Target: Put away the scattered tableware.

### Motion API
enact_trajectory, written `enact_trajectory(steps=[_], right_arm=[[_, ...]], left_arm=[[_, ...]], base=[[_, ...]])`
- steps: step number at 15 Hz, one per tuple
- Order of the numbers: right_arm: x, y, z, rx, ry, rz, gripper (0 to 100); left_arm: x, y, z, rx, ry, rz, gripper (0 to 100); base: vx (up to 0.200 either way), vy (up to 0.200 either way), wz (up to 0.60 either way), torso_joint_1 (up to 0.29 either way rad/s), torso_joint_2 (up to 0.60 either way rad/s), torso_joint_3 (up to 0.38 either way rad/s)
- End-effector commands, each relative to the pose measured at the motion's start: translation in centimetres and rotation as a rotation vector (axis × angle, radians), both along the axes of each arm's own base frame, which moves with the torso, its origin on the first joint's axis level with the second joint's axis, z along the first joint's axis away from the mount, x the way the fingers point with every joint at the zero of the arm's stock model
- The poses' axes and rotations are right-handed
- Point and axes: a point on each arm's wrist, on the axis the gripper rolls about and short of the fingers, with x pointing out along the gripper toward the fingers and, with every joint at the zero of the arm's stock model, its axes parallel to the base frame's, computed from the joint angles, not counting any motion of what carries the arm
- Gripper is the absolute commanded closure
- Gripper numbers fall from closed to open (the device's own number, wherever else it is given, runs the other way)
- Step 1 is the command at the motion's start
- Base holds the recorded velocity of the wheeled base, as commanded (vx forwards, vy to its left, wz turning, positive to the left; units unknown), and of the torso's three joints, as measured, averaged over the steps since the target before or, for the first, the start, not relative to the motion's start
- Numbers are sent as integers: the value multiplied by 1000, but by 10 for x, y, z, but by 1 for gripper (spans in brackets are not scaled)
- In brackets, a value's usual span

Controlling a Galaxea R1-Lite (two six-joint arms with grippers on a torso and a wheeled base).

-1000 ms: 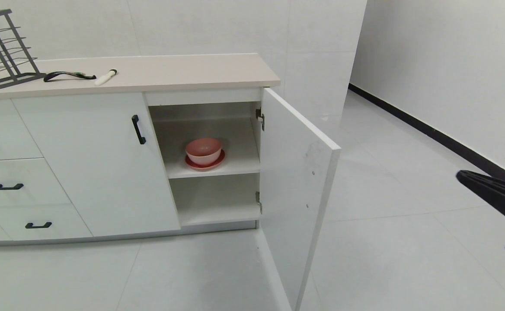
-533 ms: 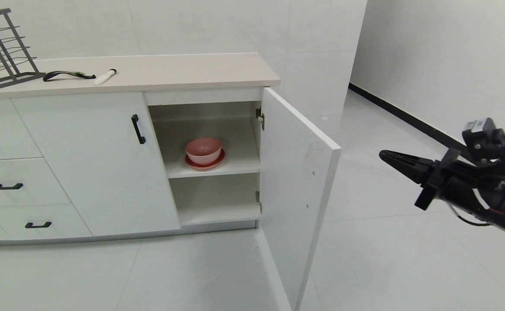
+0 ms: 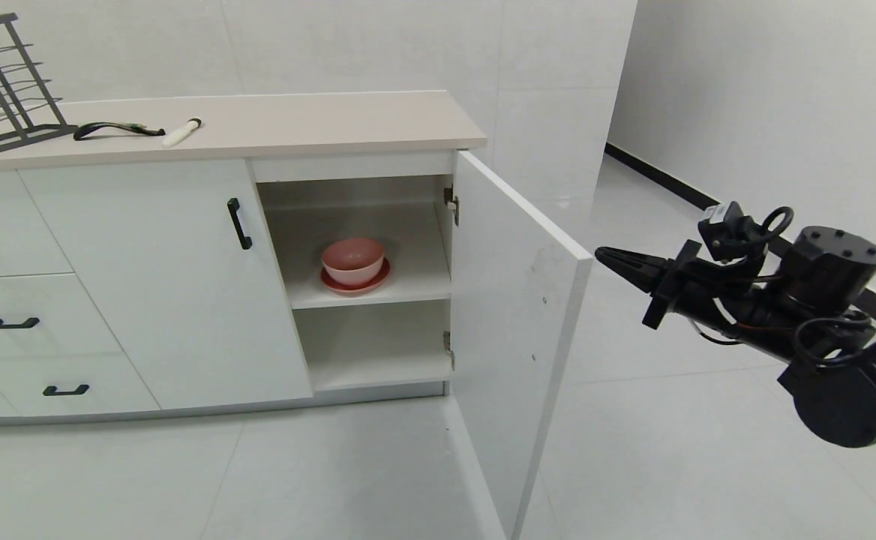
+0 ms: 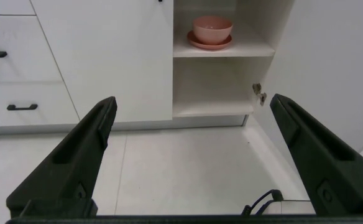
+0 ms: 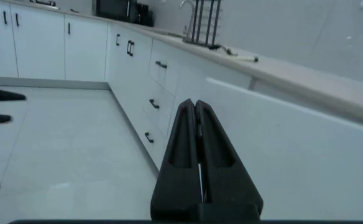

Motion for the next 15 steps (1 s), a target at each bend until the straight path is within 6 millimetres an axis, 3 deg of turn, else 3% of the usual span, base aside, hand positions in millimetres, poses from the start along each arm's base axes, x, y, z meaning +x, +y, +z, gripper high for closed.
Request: enact_trajectory(steps=[1, 4, 10, 15], right_arm=[[12, 7, -10, -3, 8, 22, 100], [16, 34, -20, -8, 16, 92, 100], [8, 64, -17, -3, 2, 173, 100], [-3, 99, -13, 5, -20, 273, 100]], left_arm=[[0, 0, 0, 0, 0, 0, 0], [0, 0, 0, -1, 2, 0, 0], [0, 0, 0, -9, 2, 0, 0], [0, 0, 0, -12, 0, 0, 0]], base=[[0, 0, 0, 0, 0, 0], [0, 0, 0, 0, 0, 0], [0, 0, 0, 0, 0, 0], [0, 0, 0, 0, 0, 0]])
